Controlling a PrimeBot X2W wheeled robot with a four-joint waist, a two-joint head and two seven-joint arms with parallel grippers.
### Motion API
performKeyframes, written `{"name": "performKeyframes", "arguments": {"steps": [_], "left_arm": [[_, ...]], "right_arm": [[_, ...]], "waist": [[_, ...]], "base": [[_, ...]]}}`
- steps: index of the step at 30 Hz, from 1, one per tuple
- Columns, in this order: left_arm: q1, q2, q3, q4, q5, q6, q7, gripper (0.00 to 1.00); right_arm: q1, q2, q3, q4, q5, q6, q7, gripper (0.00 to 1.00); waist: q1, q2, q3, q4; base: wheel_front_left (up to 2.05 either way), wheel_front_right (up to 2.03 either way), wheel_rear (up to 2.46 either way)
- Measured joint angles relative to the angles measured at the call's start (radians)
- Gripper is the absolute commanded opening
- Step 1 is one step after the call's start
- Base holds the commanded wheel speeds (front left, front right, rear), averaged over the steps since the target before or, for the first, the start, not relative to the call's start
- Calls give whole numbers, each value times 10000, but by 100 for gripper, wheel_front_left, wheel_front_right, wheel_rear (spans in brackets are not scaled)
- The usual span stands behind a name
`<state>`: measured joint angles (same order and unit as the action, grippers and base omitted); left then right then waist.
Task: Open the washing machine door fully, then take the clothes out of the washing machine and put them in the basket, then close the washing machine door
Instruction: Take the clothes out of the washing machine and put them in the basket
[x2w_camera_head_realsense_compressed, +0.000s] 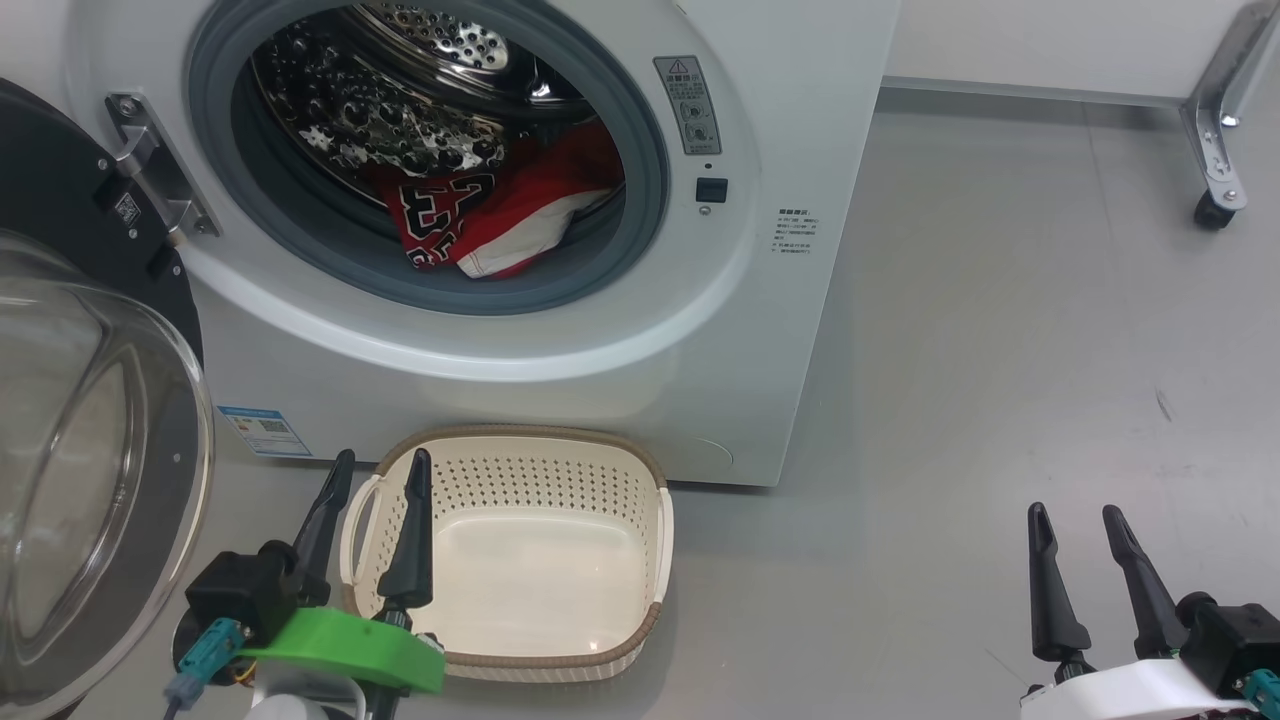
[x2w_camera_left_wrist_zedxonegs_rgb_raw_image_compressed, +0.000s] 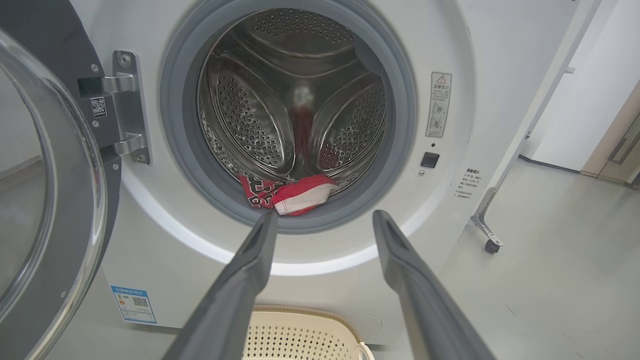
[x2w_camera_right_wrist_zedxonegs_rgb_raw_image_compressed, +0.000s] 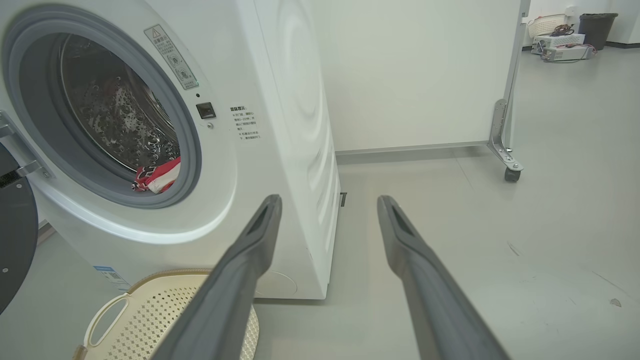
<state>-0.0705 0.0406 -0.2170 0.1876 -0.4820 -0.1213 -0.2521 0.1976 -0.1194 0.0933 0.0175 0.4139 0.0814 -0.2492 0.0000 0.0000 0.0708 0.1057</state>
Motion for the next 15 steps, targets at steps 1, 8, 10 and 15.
{"name": "performKeyframes", "arguments": {"steps": [1,8,10,15], "left_arm": [[0,0,6,-8,0,0,0,100],[-4,0,253,-17,232,27,0,100],[-4,6,282,79,424,119,0,100],[-53,81,408,142,462,213,0,100]], "right_arm": [[0,0,2,-10,-25,0,0,100],[-10,-2,159,-121,-128,58,-2,100],[-22,-2,221,-167,-190,59,-2,100],[-85,-2,328,-345,-236,73,-2,100]], "waist": [[0,0,17,1],[0,0,337,-61],[0,0,467,-115],[0,0,864,-329]], "base": [[0,0,0],[0,0,0],[0,0,0],[0,0,0]]}}
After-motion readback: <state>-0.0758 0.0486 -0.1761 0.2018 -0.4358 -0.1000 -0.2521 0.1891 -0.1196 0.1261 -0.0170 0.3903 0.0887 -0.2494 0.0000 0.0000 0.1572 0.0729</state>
